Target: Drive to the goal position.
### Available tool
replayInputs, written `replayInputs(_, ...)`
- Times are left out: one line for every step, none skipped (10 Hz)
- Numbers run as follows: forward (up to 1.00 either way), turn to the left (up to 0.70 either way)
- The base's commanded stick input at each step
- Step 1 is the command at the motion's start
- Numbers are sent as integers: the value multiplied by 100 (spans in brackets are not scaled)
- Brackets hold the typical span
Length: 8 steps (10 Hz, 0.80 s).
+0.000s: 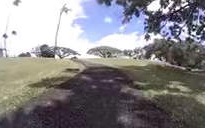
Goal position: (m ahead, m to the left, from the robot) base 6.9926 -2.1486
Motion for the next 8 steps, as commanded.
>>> replayInputs(70,0)
replayInputs(70,0)
replayInputs(70,0)
replayInputs(70,-11)
replayInputs(70,-29)
replayInputs(70,-25)
replayInputs(70,-15)
replayInputs(70,0)
